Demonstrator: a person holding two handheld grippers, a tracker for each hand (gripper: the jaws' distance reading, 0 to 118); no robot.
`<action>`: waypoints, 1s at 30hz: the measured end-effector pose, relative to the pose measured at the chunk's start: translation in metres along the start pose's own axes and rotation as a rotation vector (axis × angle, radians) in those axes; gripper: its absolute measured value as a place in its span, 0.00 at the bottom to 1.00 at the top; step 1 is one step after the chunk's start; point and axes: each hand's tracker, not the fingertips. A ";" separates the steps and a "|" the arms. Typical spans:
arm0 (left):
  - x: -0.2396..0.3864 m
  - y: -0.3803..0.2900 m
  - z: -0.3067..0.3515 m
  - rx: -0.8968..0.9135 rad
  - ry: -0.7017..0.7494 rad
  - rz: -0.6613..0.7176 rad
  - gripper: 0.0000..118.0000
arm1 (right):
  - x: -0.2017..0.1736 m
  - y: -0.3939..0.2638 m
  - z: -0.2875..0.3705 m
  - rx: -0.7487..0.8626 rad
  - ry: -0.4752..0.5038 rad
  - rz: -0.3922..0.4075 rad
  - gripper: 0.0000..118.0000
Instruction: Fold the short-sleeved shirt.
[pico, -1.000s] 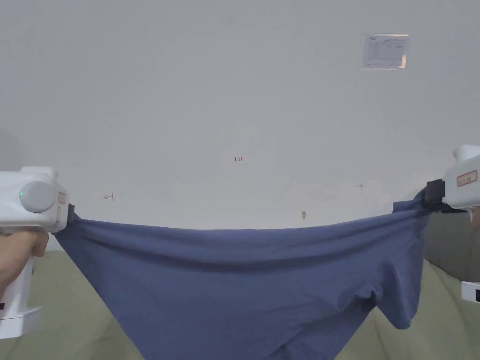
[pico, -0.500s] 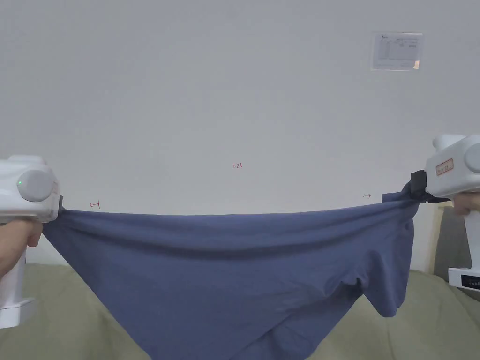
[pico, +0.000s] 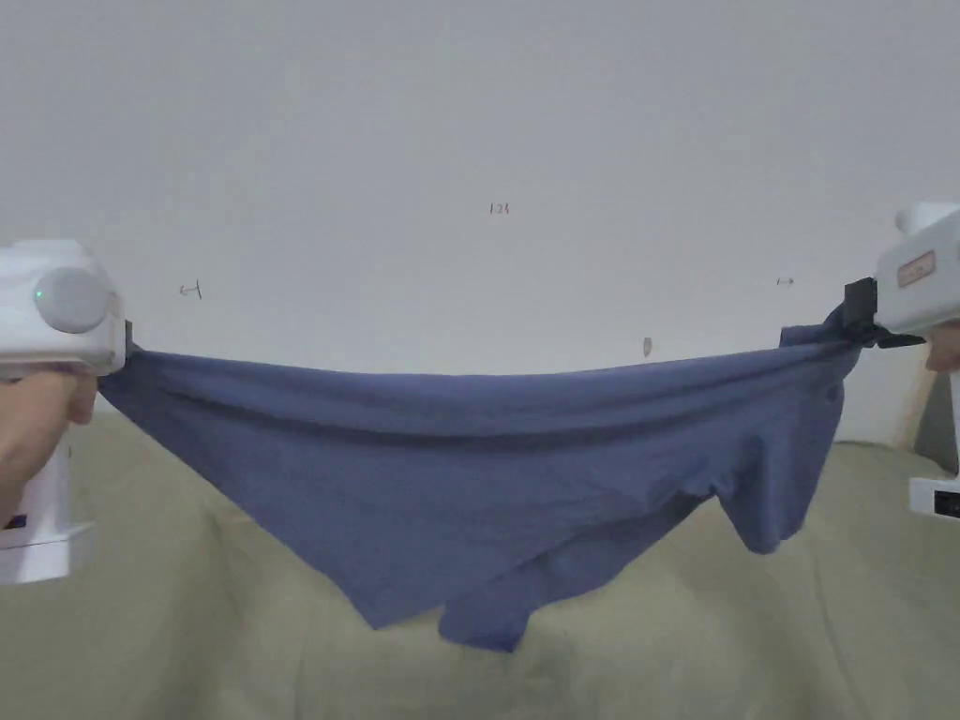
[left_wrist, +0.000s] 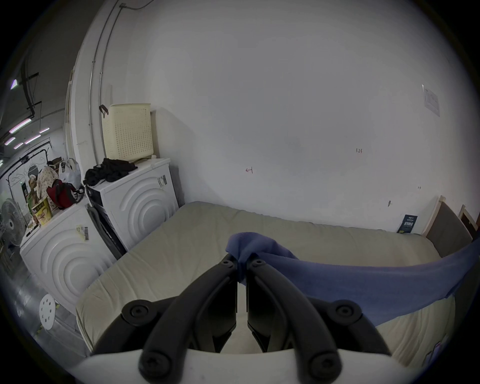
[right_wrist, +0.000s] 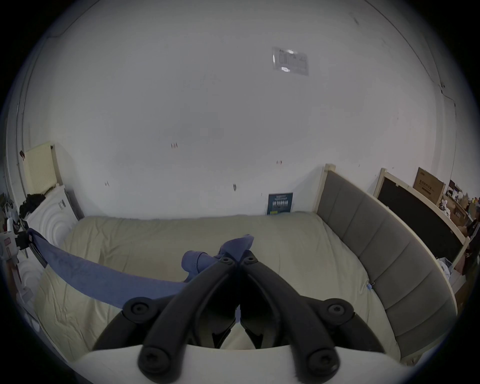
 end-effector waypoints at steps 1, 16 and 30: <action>-0.001 -0.008 -0.003 -0.007 -0.007 0.001 0.01 | 0.002 -0.009 -0.002 -0.011 0.001 0.005 0.02; -0.047 -0.219 0.049 -0.230 -0.113 -0.097 0.01 | 0.048 -0.241 0.055 -0.208 0.050 -0.066 0.02; -0.107 -0.376 0.096 -0.489 -0.120 -0.025 0.01 | 0.083 -0.440 0.111 -0.467 0.026 -0.261 0.02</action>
